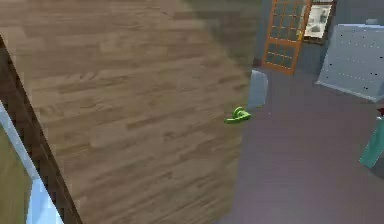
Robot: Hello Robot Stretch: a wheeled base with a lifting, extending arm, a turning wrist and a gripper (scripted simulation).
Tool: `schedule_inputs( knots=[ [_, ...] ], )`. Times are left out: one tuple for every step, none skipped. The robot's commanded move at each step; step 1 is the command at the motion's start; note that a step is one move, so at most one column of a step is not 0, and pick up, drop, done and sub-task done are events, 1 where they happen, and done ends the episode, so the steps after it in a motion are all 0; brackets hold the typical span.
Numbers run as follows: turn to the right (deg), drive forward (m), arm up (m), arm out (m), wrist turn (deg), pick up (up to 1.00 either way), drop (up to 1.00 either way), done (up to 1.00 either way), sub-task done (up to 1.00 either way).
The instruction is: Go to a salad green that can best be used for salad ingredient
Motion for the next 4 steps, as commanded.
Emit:
schedule_inputs(
  knots=[
    [-45.0,0.0,0.0,0.0,0.0,0.0,0.0,0.0,0.0],
    [-30.0,0.0,0.0,0.0,0.0,0.0,0.0,0.0,0.0],
    [0.0,1.0,0.0,0.0,0.0,0.0,0.0,0.0,0.0],
    [-9.0,0.0,0.0,0.0,0.0,0.0,0.0,0.0,0.0]
  ],
)
